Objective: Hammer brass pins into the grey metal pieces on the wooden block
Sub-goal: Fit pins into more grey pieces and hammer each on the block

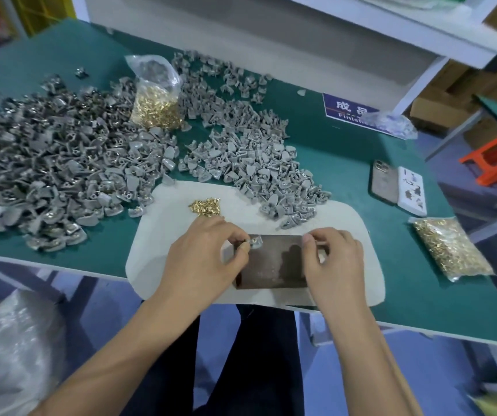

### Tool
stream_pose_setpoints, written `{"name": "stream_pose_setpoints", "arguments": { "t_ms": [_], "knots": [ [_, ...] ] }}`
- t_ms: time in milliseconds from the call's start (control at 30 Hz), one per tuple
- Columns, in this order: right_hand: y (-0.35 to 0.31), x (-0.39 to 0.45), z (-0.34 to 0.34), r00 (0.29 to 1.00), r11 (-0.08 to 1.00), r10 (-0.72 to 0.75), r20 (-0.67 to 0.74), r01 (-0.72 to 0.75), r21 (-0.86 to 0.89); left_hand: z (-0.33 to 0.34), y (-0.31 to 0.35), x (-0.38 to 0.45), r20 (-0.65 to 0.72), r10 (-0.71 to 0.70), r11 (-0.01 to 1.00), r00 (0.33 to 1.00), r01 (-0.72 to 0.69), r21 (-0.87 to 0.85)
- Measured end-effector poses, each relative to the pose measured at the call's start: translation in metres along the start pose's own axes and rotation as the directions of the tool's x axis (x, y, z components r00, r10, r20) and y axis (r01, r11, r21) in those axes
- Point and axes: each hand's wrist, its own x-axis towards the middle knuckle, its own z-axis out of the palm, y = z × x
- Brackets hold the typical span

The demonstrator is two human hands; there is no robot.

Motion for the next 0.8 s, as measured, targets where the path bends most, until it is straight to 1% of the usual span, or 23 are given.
{"name": "stream_pose_setpoints", "arguments": {
  "t_ms": [67,133,200,300,400,500,600,800],
  "knots": [
    [-0.018,0.002,0.012,0.995,0.994,-0.097,-0.013,0.098,0.043,-0.012,-0.012,0.001,-0.052,-0.021,1.000,0.998,0.022,0.020],
    [-0.034,0.004,0.026,0.987,0.985,-0.161,-0.015,0.162,0.064,-0.027,-0.028,0.004,-0.129,-0.057,0.997,0.990,0.064,0.050],
    [-0.048,0.004,0.040,0.982,0.979,-0.186,0.035,0.182,0.094,-0.046,-0.048,0.008,-0.200,-0.101,0.987,0.975,0.123,0.099],
    [-0.062,0.004,0.057,0.974,0.976,-0.205,0.099,0.196,0.093,-0.072,-0.082,0.013,-0.250,-0.188,0.956,0.950,0.235,0.174],
    [-0.065,0.004,0.064,0.970,0.977,-0.208,0.127,0.200,0.068,-0.089,-0.104,0.016,-0.261,-0.253,0.929,0.931,0.310,0.204],
    [-0.065,0.003,0.064,0.979,0.985,-0.160,0.128,0.150,0.089,-0.090,-0.113,0.017,-0.251,-0.252,0.920,0.935,0.312,0.239],
    [-0.068,0.001,0.063,0.980,0.985,-0.162,0.118,0.154,0.077,-0.089,-0.116,0.016,-0.261,-0.254,0.910,0.931,0.321,0.261],
    [-0.073,0.001,0.062,0.977,0.989,-0.143,0.156,0.138,0.044,-0.087,-0.116,0.017,-0.239,-0.253,0.909,0.937,0.315,0.274]
  ]
}}
